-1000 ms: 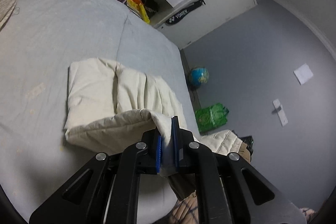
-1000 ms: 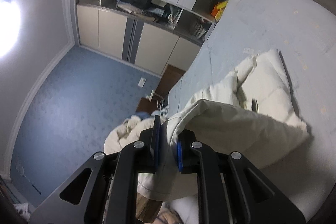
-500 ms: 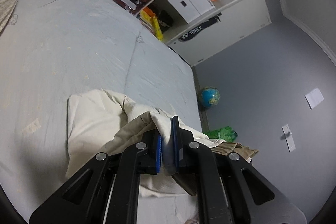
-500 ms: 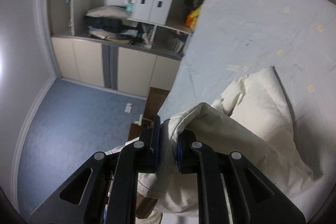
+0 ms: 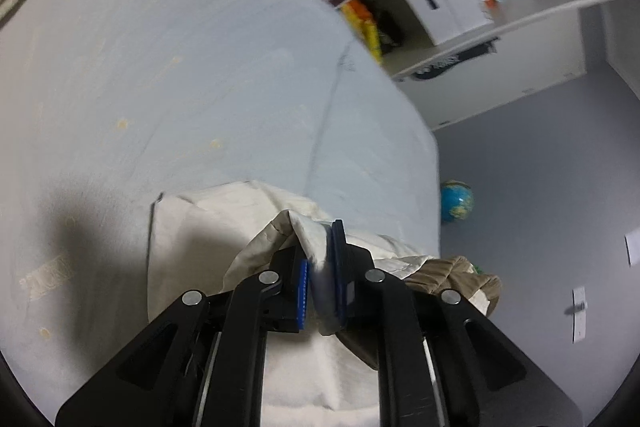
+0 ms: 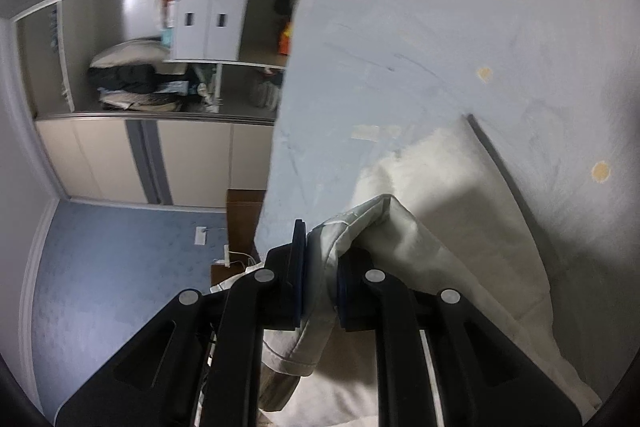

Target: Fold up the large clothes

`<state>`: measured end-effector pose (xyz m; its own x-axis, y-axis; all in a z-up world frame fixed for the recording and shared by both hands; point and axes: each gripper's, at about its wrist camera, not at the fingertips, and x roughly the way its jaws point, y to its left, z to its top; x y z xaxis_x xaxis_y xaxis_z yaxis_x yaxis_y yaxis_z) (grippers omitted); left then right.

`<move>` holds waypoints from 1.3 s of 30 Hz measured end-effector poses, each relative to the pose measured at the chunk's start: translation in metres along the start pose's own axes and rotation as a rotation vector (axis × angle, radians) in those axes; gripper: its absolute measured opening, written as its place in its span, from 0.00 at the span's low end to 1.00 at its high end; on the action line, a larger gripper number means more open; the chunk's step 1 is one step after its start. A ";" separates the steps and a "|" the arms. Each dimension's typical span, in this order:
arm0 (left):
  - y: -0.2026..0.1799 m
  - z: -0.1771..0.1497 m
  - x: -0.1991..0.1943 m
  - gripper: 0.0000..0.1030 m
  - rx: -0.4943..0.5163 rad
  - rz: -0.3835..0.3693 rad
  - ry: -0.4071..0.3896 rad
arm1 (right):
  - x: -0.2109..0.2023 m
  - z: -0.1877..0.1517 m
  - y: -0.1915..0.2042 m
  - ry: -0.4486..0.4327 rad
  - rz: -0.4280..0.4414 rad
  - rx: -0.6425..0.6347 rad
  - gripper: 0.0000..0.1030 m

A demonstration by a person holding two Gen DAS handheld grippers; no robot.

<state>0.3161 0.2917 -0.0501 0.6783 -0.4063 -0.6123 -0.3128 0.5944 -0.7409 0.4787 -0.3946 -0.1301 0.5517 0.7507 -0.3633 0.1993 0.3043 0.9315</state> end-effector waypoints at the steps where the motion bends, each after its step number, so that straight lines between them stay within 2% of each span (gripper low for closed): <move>1: 0.003 0.002 0.007 0.12 -0.015 0.015 0.010 | 0.005 0.000 -0.006 0.008 -0.013 0.018 0.11; 4: 0.012 0.004 0.021 0.16 -0.073 0.059 0.058 | 0.012 0.001 -0.014 0.030 -0.032 0.046 0.14; 5: 0.013 0.005 0.020 0.20 -0.086 0.042 0.058 | 0.012 0.002 -0.015 0.041 -0.034 0.060 0.15; 7: 0.011 0.008 0.008 0.38 -0.101 -0.023 0.037 | 0.009 0.004 -0.014 0.054 -0.026 0.074 0.18; 8: 0.011 0.008 0.002 0.57 -0.111 -0.062 0.024 | 0.007 0.005 -0.012 0.061 -0.020 0.079 0.21; 9: 0.010 0.009 -0.008 0.69 -0.115 -0.085 -0.005 | 0.004 0.005 -0.011 0.069 -0.015 0.084 0.23; 12: -0.007 0.012 -0.047 0.82 -0.060 -0.131 -0.114 | -0.009 0.006 -0.001 0.054 0.009 0.080 0.41; 14: -0.019 0.009 -0.064 0.82 -0.036 -0.153 -0.142 | -0.017 0.003 0.012 0.032 0.011 0.062 0.53; 17: -0.051 -0.006 -0.070 0.82 0.076 -0.124 -0.128 | -0.025 -0.003 0.045 -0.007 -0.061 -0.037 0.64; 20: -0.085 -0.030 -0.063 0.82 0.201 -0.079 -0.120 | -0.030 -0.012 0.078 -0.056 -0.142 -0.172 0.67; 24: -0.116 -0.053 -0.039 0.82 0.297 -0.023 -0.097 | -0.037 -0.028 0.116 -0.157 -0.284 -0.324 0.68; 27: -0.130 -0.071 -0.020 0.82 0.360 0.021 -0.071 | -0.058 -0.033 0.138 -0.339 -0.308 -0.400 0.71; 29: -0.139 -0.081 -0.006 0.82 0.401 0.060 -0.060 | -0.063 -0.032 0.148 -0.370 -0.318 -0.406 0.71; 32: -0.149 -0.095 0.015 0.82 0.482 0.138 -0.044 | -0.051 -0.044 0.164 -0.303 -0.332 -0.519 0.71; 34: -0.155 -0.106 0.029 0.82 0.536 0.201 -0.044 | -0.035 -0.061 0.172 -0.238 -0.359 -0.641 0.71; 37: -0.157 -0.116 0.045 0.82 0.578 0.260 -0.054 | 0.008 -0.104 0.177 -0.117 -0.438 -0.856 0.71; 39: -0.157 -0.121 0.055 0.82 0.604 0.292 -0.065 | 0.031 -0.126 0.175 -0.060 -0.469 -0.937 0.71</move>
<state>0.3221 0.0914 -0.0010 0.6666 -0.1383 -0.7324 -0.0758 0.9650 -0.2512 0.4284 -0.2442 0.0193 0.6260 0.4175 -0.6587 -0.2887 0.9087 0.3016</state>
